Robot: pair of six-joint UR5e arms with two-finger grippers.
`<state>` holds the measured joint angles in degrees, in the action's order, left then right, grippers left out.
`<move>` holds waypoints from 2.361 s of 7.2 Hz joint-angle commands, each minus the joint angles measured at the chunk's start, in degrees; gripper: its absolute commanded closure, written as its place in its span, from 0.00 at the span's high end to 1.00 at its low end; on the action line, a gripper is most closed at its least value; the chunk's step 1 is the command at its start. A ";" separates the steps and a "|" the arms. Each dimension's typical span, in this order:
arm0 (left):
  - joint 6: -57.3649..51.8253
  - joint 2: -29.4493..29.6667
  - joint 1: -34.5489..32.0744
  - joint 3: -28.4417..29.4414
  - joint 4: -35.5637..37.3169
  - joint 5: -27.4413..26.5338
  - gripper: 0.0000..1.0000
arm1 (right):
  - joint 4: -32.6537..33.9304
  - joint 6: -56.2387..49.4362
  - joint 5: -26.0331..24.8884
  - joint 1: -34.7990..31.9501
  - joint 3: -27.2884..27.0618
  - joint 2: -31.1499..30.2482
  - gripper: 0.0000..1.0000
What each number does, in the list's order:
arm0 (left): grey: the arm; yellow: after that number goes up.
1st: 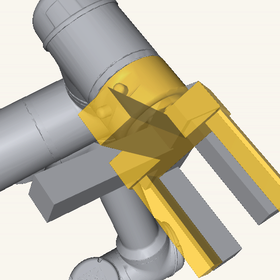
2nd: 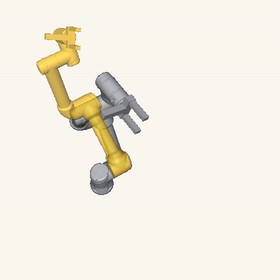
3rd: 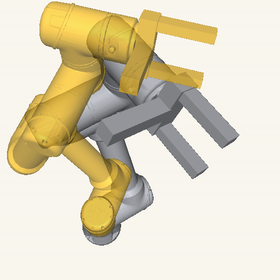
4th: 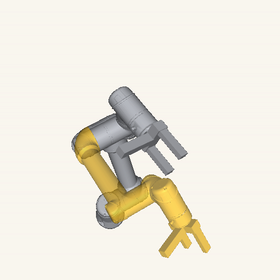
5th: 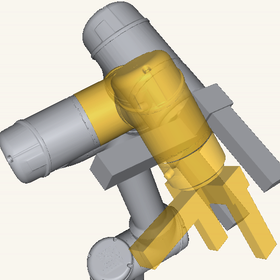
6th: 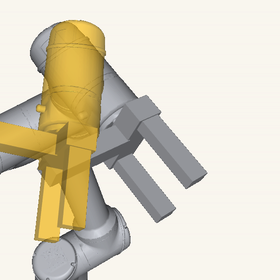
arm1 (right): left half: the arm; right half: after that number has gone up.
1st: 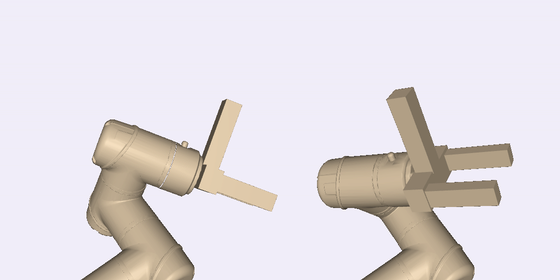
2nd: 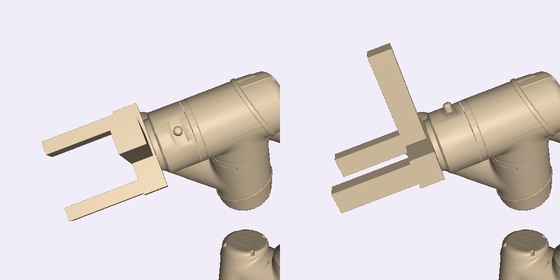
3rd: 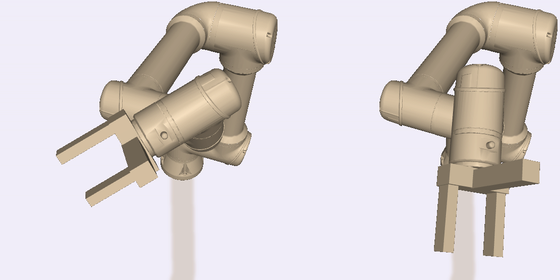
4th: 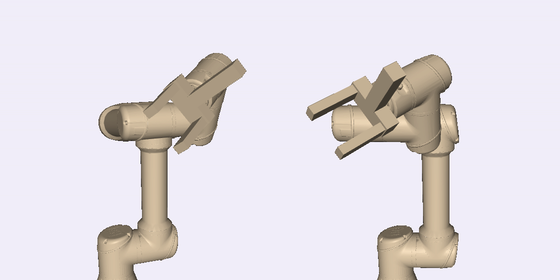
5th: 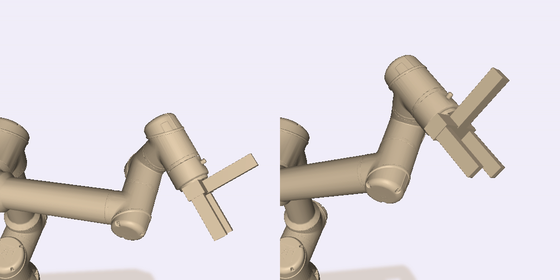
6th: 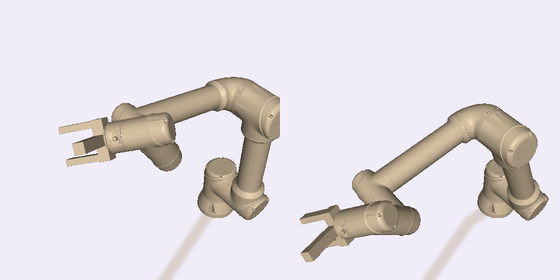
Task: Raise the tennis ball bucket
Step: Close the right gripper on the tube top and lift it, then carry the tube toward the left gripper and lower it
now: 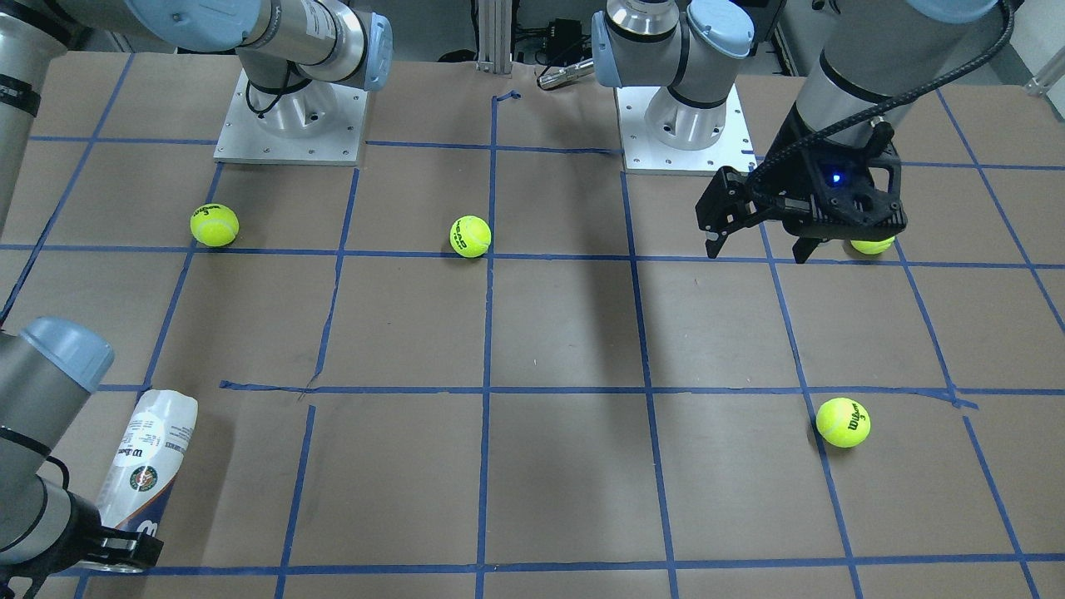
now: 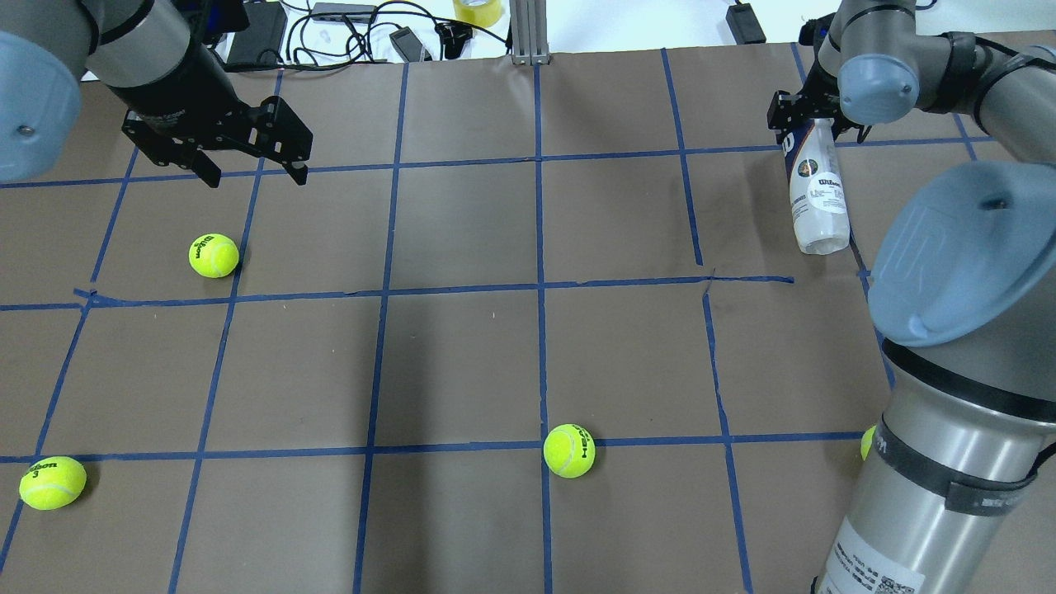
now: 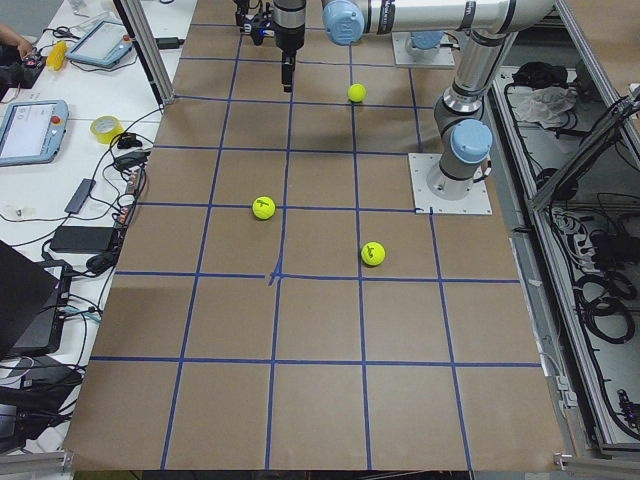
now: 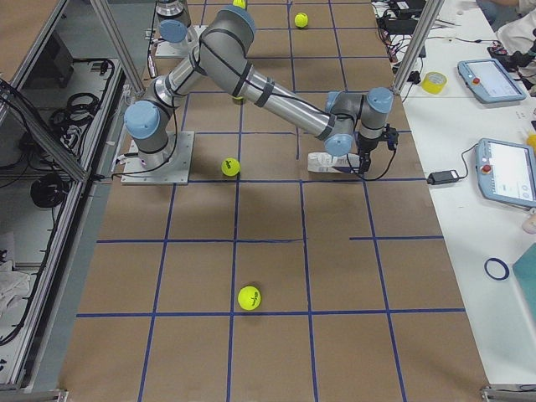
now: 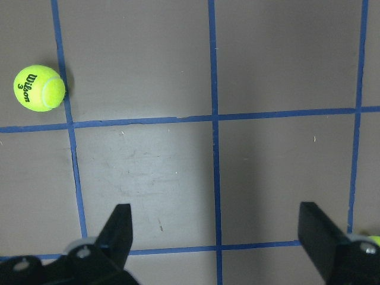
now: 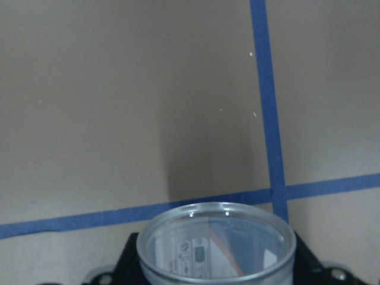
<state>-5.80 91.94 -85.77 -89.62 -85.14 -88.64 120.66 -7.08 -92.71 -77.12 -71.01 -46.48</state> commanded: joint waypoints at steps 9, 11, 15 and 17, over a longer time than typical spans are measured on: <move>-0.53 -0.62 0.34 0.23 -0.03 -0.30 1.00 | 1.16 -50.66 -1.69 -39.51 -0.53 -7.85 0.31; -0.71 -0.71 0.34 0.23 0.06 -0.74 1.00 | 1.86 -57.75 -2.04 -39.86 -1.40 -6.53 0.29; -0.79 -0.71 0.78 0.14 0.15 -0.92 1.00 | 12.32 -59.10 1.90 -39.95 -7.82 -5.46 0.32; -0.79 -0.71 0.87 0.23 0.15 -0.92 1.00 | 12.32 -57.53 2.62 -40.13 -7.91 -4.86 0.38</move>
<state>-6.59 91.23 -84.96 -89.41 -84.99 -89.51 132.77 -65.69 -90.68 -117.19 -78.76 -51.71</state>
